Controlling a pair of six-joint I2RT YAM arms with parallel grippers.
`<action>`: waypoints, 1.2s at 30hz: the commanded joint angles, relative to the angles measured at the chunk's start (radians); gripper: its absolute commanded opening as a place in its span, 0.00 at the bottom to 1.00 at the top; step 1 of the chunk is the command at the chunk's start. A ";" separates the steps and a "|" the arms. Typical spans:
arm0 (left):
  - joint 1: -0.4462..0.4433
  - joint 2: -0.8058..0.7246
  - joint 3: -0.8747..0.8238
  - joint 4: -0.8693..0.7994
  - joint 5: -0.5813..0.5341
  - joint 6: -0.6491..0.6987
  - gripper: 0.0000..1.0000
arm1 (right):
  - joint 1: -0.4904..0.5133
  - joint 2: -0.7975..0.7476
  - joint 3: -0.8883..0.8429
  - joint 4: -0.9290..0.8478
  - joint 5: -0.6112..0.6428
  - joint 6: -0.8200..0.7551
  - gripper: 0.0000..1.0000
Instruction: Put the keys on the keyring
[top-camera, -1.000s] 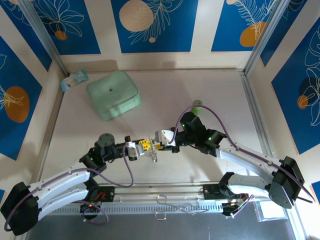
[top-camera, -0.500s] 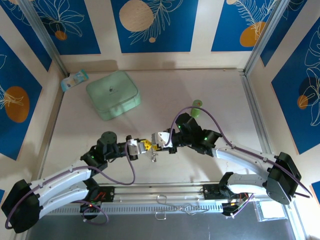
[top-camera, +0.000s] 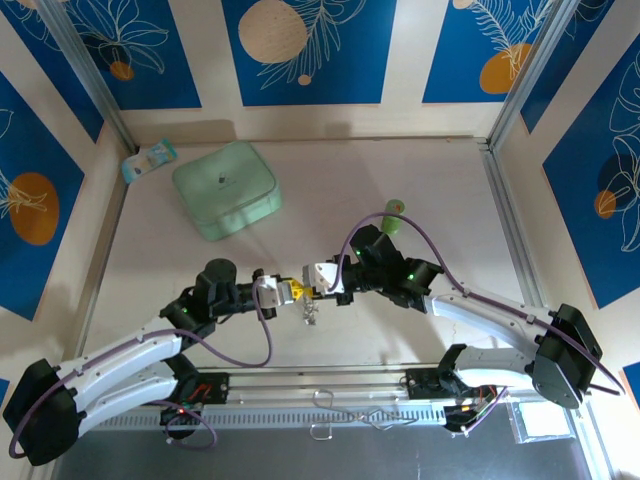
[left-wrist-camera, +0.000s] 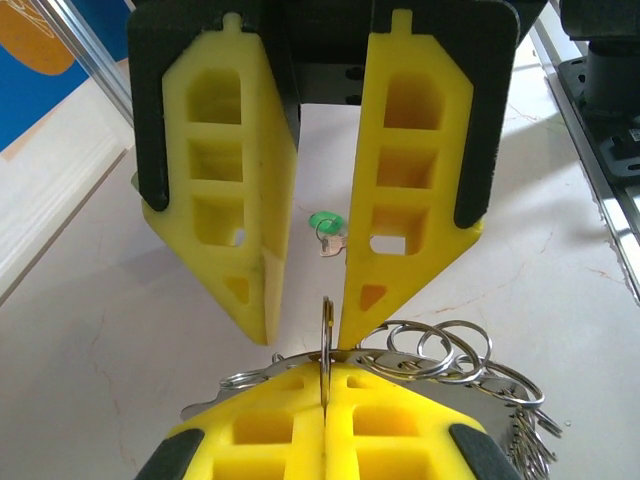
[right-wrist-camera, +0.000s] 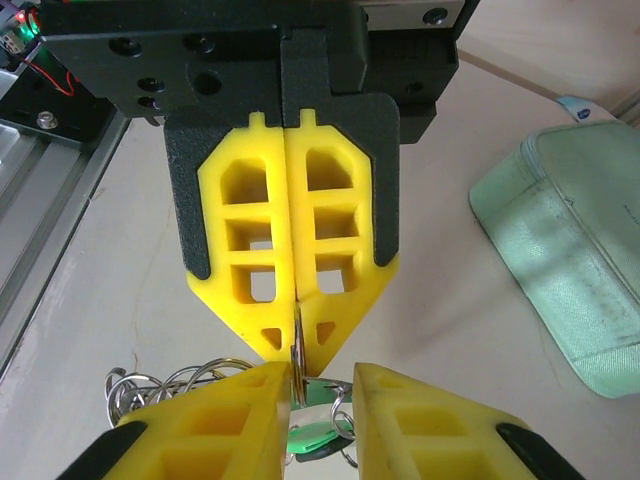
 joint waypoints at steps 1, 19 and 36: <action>-0.009 0.000 0.043 -0.010 0.022 0.007 0.00 | 0.010 -0.009 0.028 -0.031 0.004 -0.019 0.24; -0.008 -0.049 -0.054 0.172 -0.011 -0.135 0.39 | -0.087 -0.049 -0.039 0.049 -0.207 0.085 0.00; 0.010 0.030 -0.169 0.636 0.140 -0.432 0.44 | -0.168 -0.061 -0.089 0.147 -0.452 0.174 0.00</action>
